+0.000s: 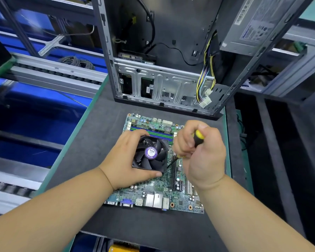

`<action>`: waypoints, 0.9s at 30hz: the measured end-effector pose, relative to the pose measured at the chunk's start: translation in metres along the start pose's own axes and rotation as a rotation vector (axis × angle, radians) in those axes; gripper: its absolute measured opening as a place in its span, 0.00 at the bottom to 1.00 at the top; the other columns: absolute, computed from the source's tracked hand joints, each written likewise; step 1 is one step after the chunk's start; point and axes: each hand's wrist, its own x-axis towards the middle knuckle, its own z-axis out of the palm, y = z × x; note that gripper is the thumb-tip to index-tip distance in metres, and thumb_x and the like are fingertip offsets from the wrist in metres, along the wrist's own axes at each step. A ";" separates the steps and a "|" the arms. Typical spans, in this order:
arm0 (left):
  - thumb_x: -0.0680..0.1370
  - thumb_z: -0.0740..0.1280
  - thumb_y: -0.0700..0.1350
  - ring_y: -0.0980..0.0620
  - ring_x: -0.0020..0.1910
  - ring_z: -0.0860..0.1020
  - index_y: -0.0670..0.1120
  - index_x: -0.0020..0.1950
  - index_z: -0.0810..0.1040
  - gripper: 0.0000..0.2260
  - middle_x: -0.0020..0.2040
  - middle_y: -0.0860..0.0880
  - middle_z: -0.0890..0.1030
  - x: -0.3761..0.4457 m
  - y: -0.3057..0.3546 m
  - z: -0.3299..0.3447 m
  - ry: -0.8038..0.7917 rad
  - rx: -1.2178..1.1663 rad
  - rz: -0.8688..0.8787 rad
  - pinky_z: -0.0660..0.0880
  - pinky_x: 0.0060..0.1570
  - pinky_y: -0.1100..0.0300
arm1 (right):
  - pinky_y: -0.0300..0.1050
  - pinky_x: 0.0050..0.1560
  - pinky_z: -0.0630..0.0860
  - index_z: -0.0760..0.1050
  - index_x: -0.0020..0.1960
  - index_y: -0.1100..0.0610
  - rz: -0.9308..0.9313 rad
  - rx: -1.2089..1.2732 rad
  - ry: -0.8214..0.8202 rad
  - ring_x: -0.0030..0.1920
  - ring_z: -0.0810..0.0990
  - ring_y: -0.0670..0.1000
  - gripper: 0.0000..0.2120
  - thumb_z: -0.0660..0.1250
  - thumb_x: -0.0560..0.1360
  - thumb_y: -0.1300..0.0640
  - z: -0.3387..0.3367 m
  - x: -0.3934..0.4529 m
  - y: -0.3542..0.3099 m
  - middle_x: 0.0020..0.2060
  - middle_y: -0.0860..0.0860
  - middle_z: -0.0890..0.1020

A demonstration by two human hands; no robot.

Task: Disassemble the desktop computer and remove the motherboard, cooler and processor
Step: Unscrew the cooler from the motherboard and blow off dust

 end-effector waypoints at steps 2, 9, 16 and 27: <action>0.58 0.76 0.67 0.55 0.58 0.69 0.49 0.65 0.67 0.42 0.56 0.59 0.68 0.000 0.001 0.000 0.004 -0.004 0.009 0.67 0.57 0.64 | 0.39 0.29 0.51 0.65 0.25 0.53 0.002 0.074 0.007 0.23 0.54 0.45 0.16 0.50 0.71 0.58 -0.009 -0.001 -0.002 0.20 0.46 0.61; 0.58 0.75 0.68 0.53 0.59 0.70 0.49 0.65 0.68 0.42 0.56 0.55 0.72 0.001 -0.002 0.003 0.006 -0.017 0.002 0.68 0.58 0.61 | 0.39 0.32 0.58 0.66 0.27 0.48 -0.068 -0.076 -0.306 0.24 0.63 0.45 0.14 0.53 0.71 0.55 -0.009 -0.007 0.005 0.23 0.41 0.67; 0.59 0.77 0.65 0.53 0.60 0.70 0.50 0.65 0.68 0.41 0.57 0.54 0.72 -0.002 -0.001 0.002 -0.003 -0.056 -0.024 0.69 0.59 0.60 | 0.37 0.28 0.52 0.59 0.25 0.54 0.216 0.142 -0.427 0.23 0.57 0.43 0.18 0.63 0.67 0.50 -0.012 0.015 -0.010 0.19 0.46 0.62; 0.61 0.67 0.76 0.57 0.72 0.53 0.61 0.77 0.47 0.52 0.67 0.64 0.58 -0.010 -0.013 -0.018 -0.189 0.147 -0.047 0.59 0.70 0.55 | 0.40 0.46 0.71 0.78 0.39 0.52 -0.050 -0.694 -0.035 0.44 0.76 0.48 0.14 0.61 0.75 0.45 -0.032 -0.028 -0.027 0.40 0.48 0.75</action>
